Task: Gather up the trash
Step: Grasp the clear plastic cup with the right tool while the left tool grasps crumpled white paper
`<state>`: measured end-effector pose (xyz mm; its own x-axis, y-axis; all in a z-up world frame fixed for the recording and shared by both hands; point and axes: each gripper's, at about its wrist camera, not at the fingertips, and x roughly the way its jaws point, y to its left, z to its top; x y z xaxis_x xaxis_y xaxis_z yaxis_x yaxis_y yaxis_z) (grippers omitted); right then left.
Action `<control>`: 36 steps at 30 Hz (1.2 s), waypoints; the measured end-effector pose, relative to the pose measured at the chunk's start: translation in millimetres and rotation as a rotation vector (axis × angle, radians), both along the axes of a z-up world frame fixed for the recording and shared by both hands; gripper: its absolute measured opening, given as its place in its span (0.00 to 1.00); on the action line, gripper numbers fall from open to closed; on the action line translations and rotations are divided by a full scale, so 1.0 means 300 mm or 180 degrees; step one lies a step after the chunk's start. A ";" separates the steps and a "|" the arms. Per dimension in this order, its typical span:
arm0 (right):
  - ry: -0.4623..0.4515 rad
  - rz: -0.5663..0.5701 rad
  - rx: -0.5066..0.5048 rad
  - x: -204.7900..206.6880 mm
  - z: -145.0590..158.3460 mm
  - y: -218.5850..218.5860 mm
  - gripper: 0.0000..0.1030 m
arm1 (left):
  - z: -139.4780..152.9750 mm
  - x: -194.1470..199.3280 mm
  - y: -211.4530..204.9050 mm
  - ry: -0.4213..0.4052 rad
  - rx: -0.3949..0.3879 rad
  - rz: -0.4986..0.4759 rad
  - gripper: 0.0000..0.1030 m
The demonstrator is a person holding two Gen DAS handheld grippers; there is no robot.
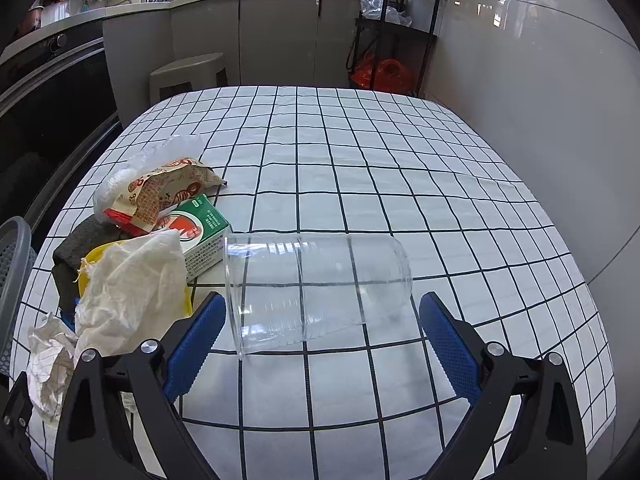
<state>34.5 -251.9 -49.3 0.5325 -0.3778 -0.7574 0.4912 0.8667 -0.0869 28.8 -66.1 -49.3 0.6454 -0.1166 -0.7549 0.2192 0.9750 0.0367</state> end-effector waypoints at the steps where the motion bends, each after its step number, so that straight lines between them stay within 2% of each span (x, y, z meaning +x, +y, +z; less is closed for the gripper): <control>1: -0.0007 -0.0008 -0.0005 0.001 0.000 -0.002 0.91 | 0.000 0.000 -0.001 -0.0003 -0.0003 -0.0003 0.94; 3: -0.0020 -0.0022 0.0023 -0.006 -0.001 -0.008 0.86 | 0.000 -0.001 -0.002 -0.0005 -0.0013 -0.0006 0.94; 5: -0.0002 -0.0036 0.0066 -0.005 -0.006 -0.017 0.66 | -0.001 -0.002 -0.002 -0.0012 -0.0022 -0.0006 0.94; 7: 0.0045 -0.0030 0.0134 0.000 -0.018 -0.028 0.53 | 0.002 -0.005 -0.002 -0.0017 -0.0036 -0.0010 0.94; 9: 0.0059 -0.0024 0.0220 0.002 -0.030 -0.035 0.43 | 0.007 -0.008 -0.001 -0.0036 -0.0049 -0.0017 0.94; 11: 0.0057 -0.0008 0.0251 -0.002 -0.031 -0.037 0.26 | 0.012 -0.012 -0.001 -0.0051 -0.0055 -0.0024 0.94; 14: -0.0024 0.0023 0.0261 -0.022 -0.017 -0.033 0.10 | 0.022 -0.022 0.005 -0.0055 -0.0102 -0.0062 0.94; 16: -0.0111 0.0036 0.0296 -0.042 -0.001 -0.034 0.06 | 0.028 -0.030 0.007 -0.0068 -0.0126 -0.0090 0.94; 27: -0.0361 0.0115 0.0510 -0.126 0.060 -0.052 0.04 | 0.055 -0.065 0.007 -0.0130 -0.0254 -0.0249 0.94; 33: -0.0420 0.0141 0.0607 -0.152 0.075 -0.063 0.04 | 0.065 -0.075 -0.060 -0.0188 -0.0126 -0.0389 0.94; 36: -0.0437 0.0138 0.0643 -0.161 0.078 -0.071 0.04 | 0.037 -0.058 -0.084 -0.0125 -0.0078 -0.0415 0.94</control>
<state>-13.7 -273.2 -25.9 0.6480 -0.2006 -0.7347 0.4484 0.8803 0.1551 11.3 -91.4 -38.3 0.6525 -0.2196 -0.7253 0.3429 0.9390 0.0242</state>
